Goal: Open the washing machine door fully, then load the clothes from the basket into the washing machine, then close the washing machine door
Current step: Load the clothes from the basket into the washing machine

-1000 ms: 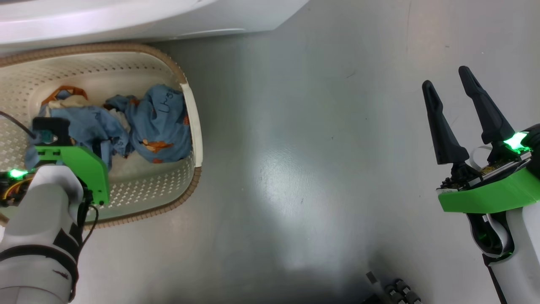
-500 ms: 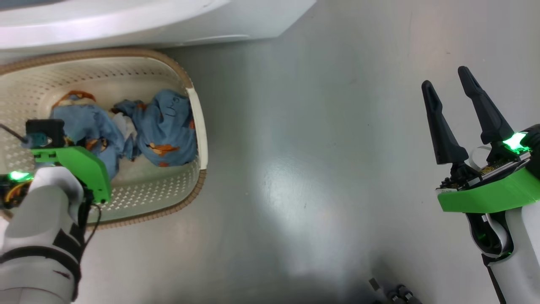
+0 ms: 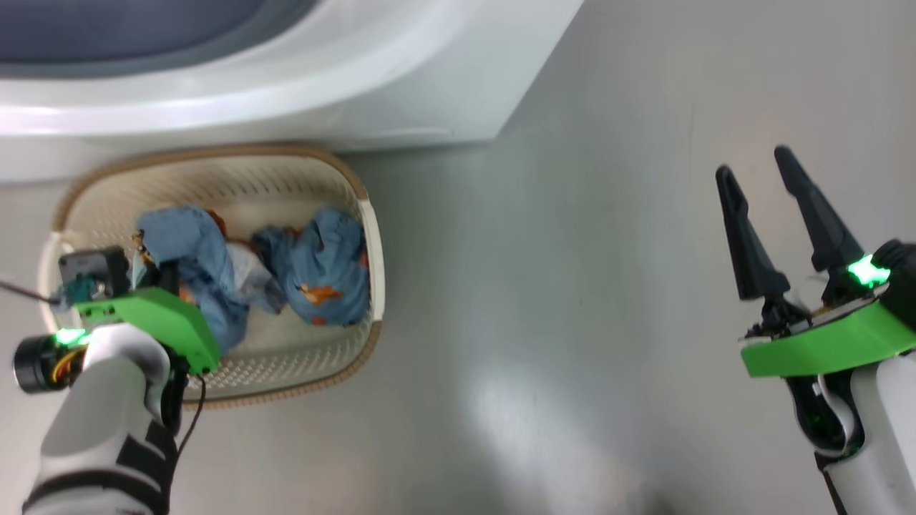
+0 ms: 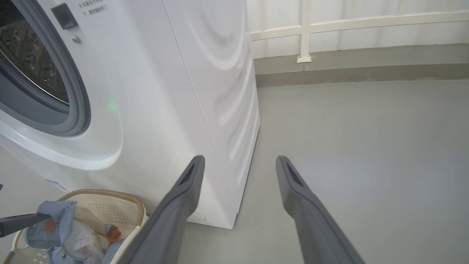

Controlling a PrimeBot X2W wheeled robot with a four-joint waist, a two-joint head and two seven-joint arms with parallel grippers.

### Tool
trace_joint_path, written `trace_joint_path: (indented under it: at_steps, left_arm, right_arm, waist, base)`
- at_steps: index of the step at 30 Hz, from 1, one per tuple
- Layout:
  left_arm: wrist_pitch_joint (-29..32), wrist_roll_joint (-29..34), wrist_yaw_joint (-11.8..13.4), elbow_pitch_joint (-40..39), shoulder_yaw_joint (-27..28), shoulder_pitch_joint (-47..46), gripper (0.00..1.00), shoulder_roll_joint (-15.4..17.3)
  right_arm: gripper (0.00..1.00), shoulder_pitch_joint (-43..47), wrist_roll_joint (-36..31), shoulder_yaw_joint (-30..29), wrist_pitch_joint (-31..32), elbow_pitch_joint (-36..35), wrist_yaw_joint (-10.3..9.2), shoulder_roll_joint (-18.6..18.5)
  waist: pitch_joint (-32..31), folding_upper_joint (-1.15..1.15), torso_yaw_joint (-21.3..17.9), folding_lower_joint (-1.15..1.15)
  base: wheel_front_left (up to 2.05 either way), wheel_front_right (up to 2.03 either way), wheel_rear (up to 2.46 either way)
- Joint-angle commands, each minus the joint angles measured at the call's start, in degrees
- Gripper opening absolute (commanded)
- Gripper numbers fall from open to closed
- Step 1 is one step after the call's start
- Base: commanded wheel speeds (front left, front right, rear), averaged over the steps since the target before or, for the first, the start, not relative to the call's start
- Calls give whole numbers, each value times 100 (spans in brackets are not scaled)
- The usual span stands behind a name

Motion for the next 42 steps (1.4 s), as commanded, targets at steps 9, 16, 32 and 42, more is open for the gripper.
trace_joint_path:
  at_steps: [9,16,32,42]
  left_arm:
    - [-78,109,-55,-1264,504,1269,0,190]
    - [-78,269,-220,-1966,750,1881,0,112]
    - [-78,406,-697,-4004,1355,3209,0,-237]
    - [-79,447,-773,-5056,1515,3945,0,-357]
  right_arm:
    - [100,699,36,98,-27,116,51,1]
    - [100,1130,23,30,-27,195,51,13]
    - [100,1889,-8,-339,-27,263,51,17]
    - [100,2128,-44,-537,-27,198,51,33]
  waist:
    - [-1345,0,95,1]
    - [-1920,0,123,1]
    - [-2823,0,211,1]
    - [-2928,0,236,1]
  base:
    - [0,0,0]
    - [0,0,0]
    - [0,0,0]
    - [0,0,0]
